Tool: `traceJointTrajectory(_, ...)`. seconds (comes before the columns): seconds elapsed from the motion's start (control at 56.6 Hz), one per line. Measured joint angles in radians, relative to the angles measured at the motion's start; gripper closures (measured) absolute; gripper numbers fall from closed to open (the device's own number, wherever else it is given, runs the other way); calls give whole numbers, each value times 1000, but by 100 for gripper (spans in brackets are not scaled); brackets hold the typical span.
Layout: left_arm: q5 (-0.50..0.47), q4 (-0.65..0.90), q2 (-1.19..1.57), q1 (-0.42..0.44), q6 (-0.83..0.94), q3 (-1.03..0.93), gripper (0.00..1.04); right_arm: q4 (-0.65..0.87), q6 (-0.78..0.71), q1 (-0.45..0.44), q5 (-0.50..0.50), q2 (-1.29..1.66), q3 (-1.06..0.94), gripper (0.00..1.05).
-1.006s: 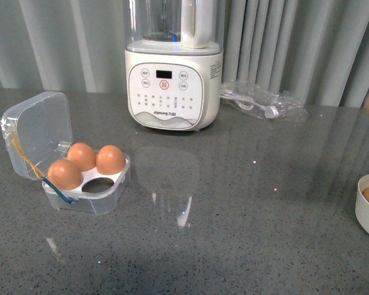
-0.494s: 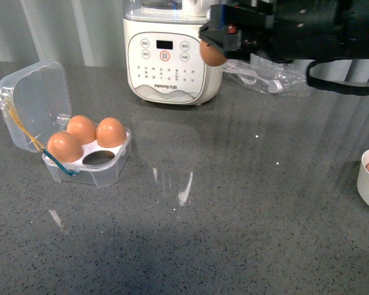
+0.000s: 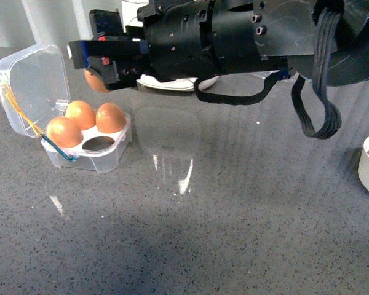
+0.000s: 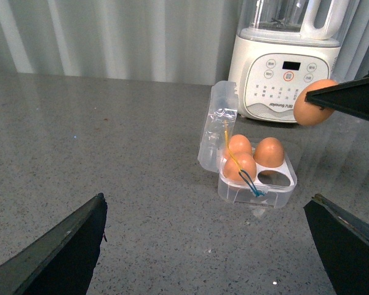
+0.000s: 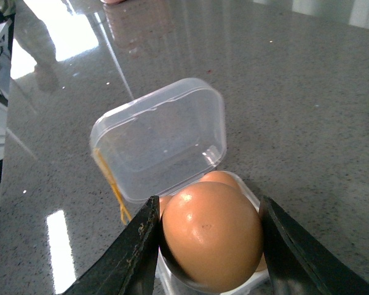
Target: Put egg into box
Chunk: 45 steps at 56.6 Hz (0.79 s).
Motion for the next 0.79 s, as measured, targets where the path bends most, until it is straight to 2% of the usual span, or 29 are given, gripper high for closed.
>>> traceJointTrajectory(0.247, 0, 0, 0, 0, 0, 0, 7, -24, -47, 51, -18, 28, 10, 64)
traceJointTrajectory(0.794, 0, 0, 0, 0, 0, 0, 7, -45, -75, 48, 43, 82, 21, 64)
